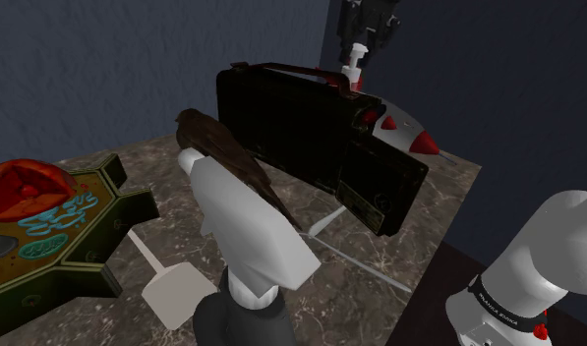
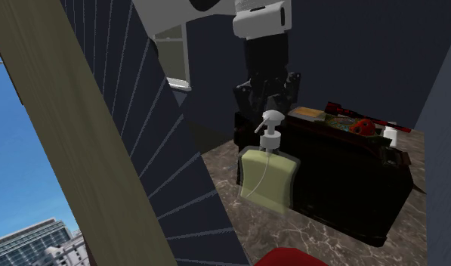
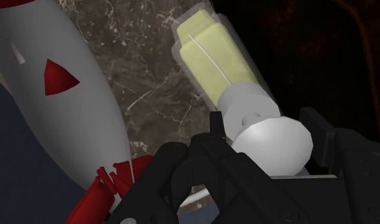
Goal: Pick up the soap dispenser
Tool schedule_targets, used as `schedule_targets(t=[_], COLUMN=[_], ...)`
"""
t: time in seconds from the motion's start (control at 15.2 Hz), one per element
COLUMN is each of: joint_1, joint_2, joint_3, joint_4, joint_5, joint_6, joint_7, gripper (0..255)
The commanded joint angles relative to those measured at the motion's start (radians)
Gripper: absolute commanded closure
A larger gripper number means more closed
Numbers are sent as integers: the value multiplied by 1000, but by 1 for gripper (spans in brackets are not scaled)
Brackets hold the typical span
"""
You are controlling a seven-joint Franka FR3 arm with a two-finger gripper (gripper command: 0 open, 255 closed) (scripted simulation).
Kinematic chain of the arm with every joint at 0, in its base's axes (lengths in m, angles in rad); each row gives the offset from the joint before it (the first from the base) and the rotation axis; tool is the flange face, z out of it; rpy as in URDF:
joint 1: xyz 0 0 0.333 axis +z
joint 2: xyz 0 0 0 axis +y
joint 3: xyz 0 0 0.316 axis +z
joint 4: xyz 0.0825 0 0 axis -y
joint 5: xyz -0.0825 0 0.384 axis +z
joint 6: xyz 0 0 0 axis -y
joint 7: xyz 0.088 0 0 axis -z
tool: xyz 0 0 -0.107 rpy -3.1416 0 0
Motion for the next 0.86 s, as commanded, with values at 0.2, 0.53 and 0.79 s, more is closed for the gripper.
schedule_targets(t=[0.2,0.53,0.79], joint_1=[-1,-2,-2], joint_2=[29,66,84], joint_3=[1,2,4], joint_4=[99,210,261], joint_5=[-5,-11,-13], joint_6=[-70,-144,-176], joint_7=[8,18,22], gripper=[255,255,255])
